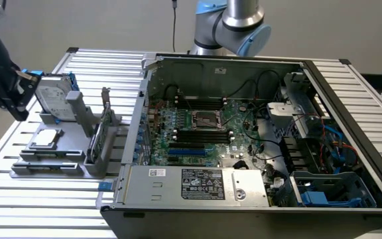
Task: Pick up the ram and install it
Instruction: 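Pick up the ram and move it above insertion slot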
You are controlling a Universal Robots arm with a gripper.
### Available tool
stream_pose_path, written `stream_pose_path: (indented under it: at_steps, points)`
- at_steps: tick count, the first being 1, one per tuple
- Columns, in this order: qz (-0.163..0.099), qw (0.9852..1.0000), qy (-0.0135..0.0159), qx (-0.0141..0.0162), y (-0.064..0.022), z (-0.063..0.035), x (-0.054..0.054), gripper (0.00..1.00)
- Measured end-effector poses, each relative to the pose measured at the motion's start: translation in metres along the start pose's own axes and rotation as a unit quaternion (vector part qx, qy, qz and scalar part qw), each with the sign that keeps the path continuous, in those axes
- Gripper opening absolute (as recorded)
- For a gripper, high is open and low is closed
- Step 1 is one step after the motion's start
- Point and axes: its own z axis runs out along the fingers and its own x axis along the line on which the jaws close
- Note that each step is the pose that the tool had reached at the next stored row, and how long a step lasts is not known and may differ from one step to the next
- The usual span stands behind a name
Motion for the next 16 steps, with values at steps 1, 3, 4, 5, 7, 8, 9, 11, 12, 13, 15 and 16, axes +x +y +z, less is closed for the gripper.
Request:
stream_pose_path:
  at_steps: [1, 3, 4, 5, 7, 8, 9, 11, 12, 13, 15, 16]
  points:
    - [-0.009, 1.0, 0.0003, 0.0002, 0.0, 0.0006, 0.0, 0.11]
    - [-0.027, 0.9996, 0.001, 0.0005, 0.0, 0.0017, 0.0, 0.11]
    - [-0.036, 0.9994, 0.0013, 0.0006, -0.0001, 0.0024, 0.0, 0.11]
    - [-0.045, 0.999, 0.0016, 0.0007, -0.0001, 0.003, 0.0, 0.11]
    - [-0.063, 0.998, 0.0022, 0.001, -0.0002, 0.0042, -0.0001, 0.11]
    - [-0.072, 0.9974, 0.0025, 0.0012, -0.0002, 0.0048, -0.0001, 0.11]
    - [-0.081, 0.9967, 0.0029, 0.0013, -0.0002, 0.0054, -0.0001, 0.11]
    - [-0.099, 0.995, 0.0035, 0.0016, -0.0002, 0.0067, -0.0001, 0.11]
    - [-0.109, 0.9941, 0.0038, 0.0018, -0.0003, 0.0073, -0.0001, 0.11]
    - [-0.117, 0.9931, 0.0041, 0.0019, -0.0003, 0.0079, -0.0001, 0.11]
    - [-0.135, 0.9908, 0.0047, 0.0022, -0.0003, 0.0091, -0.0002, 0.11]
    - [-0.145, 0.9894, 0.0051, 0.0024, -0.0004, 0.0097, -0.0002, 0.11]
